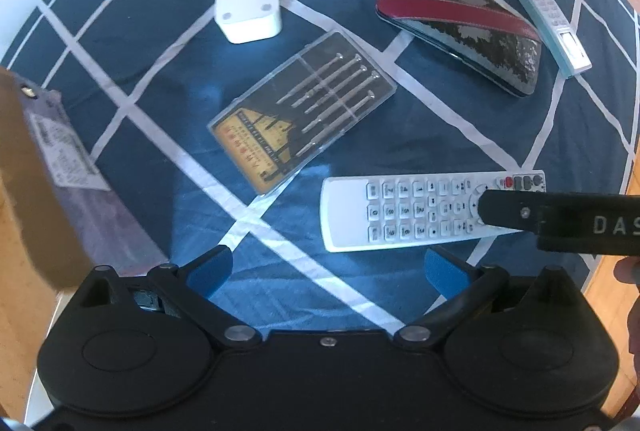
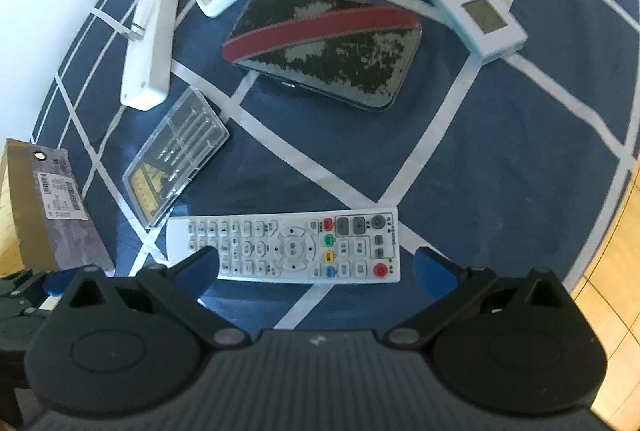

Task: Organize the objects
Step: 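Move the right tool toward the white TV remote beside the box, then close the right gripper on the white TV remote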

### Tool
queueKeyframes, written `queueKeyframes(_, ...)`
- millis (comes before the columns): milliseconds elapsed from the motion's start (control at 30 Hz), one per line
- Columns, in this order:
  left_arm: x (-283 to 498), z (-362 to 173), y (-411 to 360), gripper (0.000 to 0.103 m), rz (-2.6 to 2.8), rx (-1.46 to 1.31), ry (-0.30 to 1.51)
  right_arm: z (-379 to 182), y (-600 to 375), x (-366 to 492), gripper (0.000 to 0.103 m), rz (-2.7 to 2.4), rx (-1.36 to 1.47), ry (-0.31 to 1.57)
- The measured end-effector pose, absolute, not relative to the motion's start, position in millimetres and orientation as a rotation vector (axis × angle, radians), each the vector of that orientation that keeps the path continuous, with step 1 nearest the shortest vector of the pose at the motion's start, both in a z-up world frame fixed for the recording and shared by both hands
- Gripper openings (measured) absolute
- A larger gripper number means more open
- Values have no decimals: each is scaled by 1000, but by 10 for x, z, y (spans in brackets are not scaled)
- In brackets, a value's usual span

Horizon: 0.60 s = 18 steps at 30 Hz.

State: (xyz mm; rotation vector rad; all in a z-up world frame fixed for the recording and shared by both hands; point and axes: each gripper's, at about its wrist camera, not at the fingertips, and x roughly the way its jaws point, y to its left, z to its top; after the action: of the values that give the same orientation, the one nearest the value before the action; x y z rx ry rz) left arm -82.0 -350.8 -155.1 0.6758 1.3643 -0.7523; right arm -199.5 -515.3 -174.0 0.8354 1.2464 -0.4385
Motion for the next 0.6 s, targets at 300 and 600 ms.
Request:
queueKeyframes(300,-813,-1740,-3632,103,-788,663,1418,-1908,-5192,-1852,101,-424,824,1303)
queueKeyframes(600,-817,-1874,-3720,103,-820,623,1457,-1990,-5202,-1782,97,-431,788,1348)
